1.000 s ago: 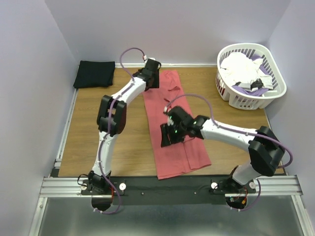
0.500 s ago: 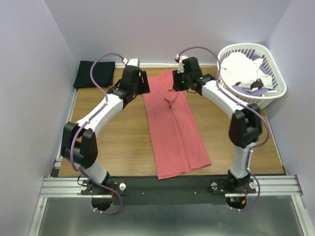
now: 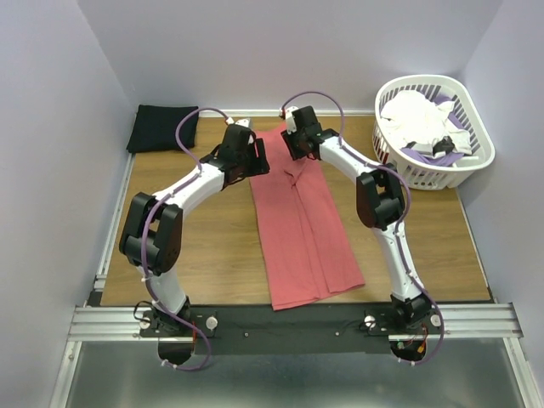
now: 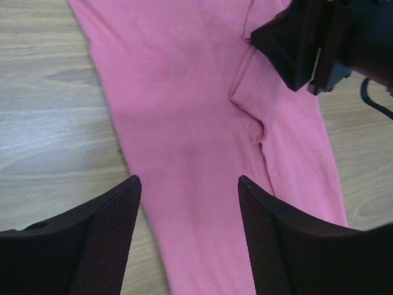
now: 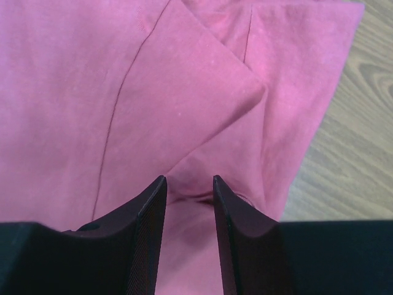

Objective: Fold and stack the t-shirts
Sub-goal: Fold the tshirt

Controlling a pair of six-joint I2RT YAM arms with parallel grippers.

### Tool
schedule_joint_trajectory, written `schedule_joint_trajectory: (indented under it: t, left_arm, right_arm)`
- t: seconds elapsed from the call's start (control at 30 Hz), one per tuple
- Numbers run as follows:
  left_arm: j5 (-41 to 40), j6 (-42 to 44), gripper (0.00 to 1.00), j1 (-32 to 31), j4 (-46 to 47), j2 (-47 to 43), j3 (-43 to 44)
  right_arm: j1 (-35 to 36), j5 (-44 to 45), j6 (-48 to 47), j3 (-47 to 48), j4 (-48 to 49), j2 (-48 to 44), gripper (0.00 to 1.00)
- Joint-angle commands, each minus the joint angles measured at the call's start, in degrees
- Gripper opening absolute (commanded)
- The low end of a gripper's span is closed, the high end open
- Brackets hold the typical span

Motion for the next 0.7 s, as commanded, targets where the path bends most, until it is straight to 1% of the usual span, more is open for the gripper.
schedule_joint_trajectory:
  t: [0.0, 0.2, 0.27, 0.43, 0.67]
  left_arm:
    - [2.87, -1.05, 0.72, -0.53, 1.75, 2.63, 2.81]
    - [3.49, -2.02, 0.72, -1.15, 1.75, 4.47, 4.13]
    - [3.83, -2.19, 0.72, -1.33, 1.66, 5.35, 5.18]
    - [3.92, -2.28, 0.72, -1.50, 0.70, 7.28, 7.12]
    - [4.45, -2.81, 0.72, -1.94, 0.87, 8.25, 7.21]
  right_arm:
    - [0.22, 1.21, -3.48, 4.57, -0.05, 3.38, 0.43]
    - [0.22, -1.43, -4.97, 4.58, 0.13, 4.53, 0.43]
    - [0.22, -3.62, -5.06, 4.32, 0.04, 4.44, 0.43]
    - [0.22, -4.86, -6.02, 3.09, 0.04, 3.83, 0.43]
    - [0.22, -4.16, -7.17, 3.00, 0.04, 4.79, 0.43]
